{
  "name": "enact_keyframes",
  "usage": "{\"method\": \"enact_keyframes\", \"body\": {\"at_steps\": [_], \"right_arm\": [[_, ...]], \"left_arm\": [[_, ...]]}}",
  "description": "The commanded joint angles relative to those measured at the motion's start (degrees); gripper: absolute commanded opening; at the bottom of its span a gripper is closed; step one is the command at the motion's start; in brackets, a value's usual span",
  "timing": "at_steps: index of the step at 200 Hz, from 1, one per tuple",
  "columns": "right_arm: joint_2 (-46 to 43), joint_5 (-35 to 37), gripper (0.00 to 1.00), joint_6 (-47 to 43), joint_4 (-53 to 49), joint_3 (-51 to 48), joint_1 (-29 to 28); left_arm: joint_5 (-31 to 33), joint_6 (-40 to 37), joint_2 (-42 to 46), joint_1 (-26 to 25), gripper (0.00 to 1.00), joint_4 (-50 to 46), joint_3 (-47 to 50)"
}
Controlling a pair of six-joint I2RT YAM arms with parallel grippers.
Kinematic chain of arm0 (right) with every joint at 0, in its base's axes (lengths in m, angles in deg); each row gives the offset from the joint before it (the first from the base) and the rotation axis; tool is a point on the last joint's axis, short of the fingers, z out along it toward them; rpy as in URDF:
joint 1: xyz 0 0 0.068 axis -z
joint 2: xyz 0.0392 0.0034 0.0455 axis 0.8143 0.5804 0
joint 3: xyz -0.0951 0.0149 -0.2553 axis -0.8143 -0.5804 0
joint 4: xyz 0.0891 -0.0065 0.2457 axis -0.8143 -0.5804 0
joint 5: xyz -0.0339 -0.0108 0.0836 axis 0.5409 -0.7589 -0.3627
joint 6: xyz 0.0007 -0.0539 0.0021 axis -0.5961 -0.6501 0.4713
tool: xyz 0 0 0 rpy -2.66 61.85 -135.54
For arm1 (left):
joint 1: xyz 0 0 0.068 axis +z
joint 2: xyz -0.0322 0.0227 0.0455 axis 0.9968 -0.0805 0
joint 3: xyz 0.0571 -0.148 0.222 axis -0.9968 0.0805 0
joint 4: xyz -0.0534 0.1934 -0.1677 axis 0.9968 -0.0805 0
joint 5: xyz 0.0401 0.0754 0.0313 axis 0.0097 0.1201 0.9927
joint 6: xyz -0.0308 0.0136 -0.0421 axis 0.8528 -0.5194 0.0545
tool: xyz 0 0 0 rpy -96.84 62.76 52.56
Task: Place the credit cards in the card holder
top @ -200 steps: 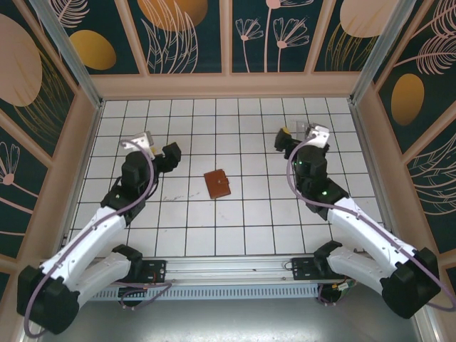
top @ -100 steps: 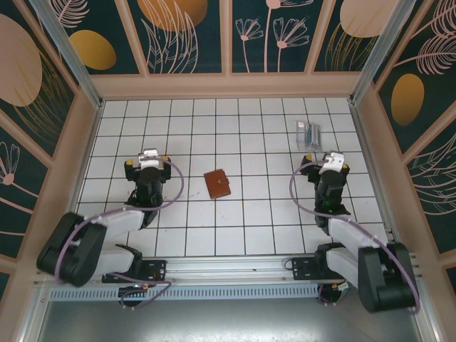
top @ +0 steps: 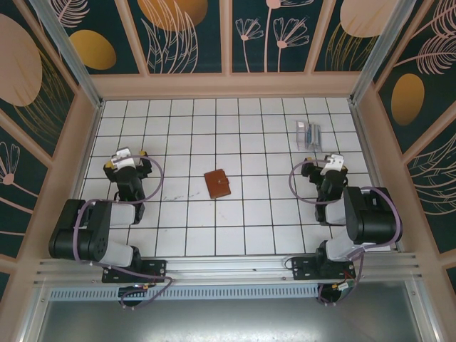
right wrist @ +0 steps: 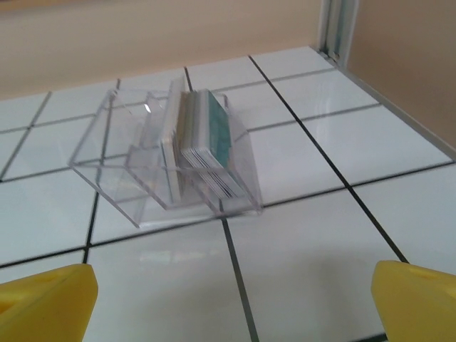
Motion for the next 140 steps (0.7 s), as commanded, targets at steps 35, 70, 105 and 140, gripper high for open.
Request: {"method": "enact_keyframes", "body": {"at_steps": [35,70,105,140], "right_arm": [[-0.11,-3.74,0.99,0.70,4.03,1.80,0.61],[-0.04,-3.57,0.99,0.41,3.41,2.15,0.34],[-0.11,-2.99,0.99,-0.03,3.30,2.23,-0.17],[-0.11,-3.03,0.99,-0.03,3.30,2.21,-0.11]], "left_arm": [[-5.37,1.63,-2.59,1.70,0.99,10.32,2.08],[-5.31,1.42,-3.11,1.70,0.99,12.90,2.75],[-5.29,1.25,-3.05,1.70,0.99,13.29,2.98],[-5.30,1.26,-3.14,1.70,0.99,13.37,2.99]]}}
